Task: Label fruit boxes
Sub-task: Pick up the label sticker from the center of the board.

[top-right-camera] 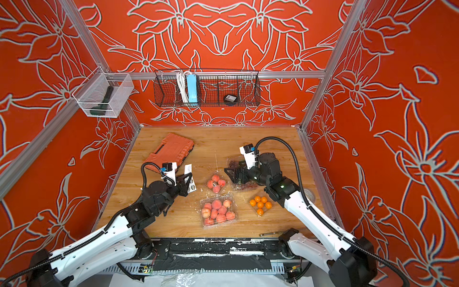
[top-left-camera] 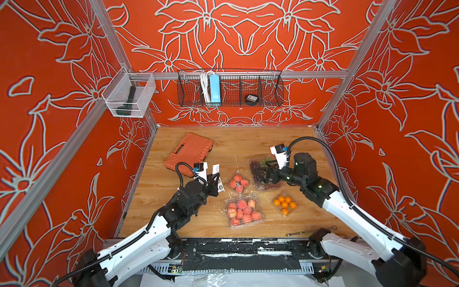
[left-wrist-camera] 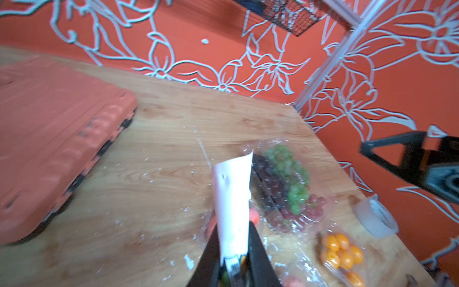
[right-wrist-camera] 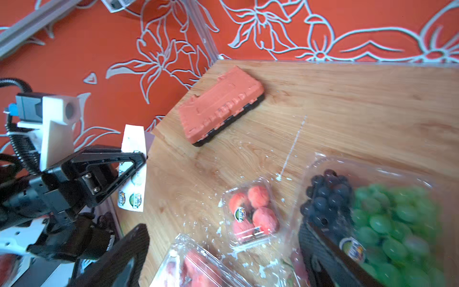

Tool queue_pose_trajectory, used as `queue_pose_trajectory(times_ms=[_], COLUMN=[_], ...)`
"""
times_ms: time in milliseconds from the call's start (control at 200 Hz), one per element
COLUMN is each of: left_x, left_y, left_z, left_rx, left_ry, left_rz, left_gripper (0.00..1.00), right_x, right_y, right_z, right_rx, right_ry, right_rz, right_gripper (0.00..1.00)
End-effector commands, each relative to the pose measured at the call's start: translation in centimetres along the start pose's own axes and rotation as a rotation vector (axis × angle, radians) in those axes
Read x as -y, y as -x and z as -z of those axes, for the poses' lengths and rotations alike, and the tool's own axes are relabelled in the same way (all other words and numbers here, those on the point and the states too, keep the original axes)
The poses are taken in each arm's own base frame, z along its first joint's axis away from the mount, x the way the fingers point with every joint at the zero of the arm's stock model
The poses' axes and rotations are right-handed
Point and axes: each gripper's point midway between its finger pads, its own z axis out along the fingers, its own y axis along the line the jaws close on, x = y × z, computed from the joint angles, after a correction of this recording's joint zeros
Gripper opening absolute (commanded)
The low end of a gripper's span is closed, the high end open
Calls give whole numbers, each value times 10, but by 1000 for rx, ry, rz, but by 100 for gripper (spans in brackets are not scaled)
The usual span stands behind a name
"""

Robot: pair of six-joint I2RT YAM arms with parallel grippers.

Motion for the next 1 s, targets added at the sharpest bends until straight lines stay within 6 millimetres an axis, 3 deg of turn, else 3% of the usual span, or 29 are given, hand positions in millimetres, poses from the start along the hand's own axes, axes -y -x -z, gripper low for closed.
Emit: queue_pose_trajectory(times_ms=[0, 165, 295, 596, 871, 941, 996], left_x=[55, 83, 88, 87, 84, 83, 82], left_y=[25, 32, 31, 26, 21, 22, 23], left_z=[2, 12, 13, 11, 5, 6, 6], left_rx=[73, 106, 100, 79, 45, 48, 55], left_ry=[-275, -429, -459, -458, -430, -430, -423], left_rz=[-118, -151, -164, -162, -162, -159, -150], left_gripper=[18, 19, 19, 18, 18, 19, 20], right_x=[-57, -96, -96, -116, -122, -121, -119], right_y=[33, 38, 38, 25, 21, 20, 19], right_z=[-1, -12, -24, -37, -38, -40, -40], right_rx=[73, 35, 34, -23, -23, -29, -36], right_ry=[238, 387, 403, 501, 539, 535, 521], right_rz=[85, 138, 116, 128, 146, 151, 158], right_gripper=[91, 80, 73, 51, 17, 0, 0])
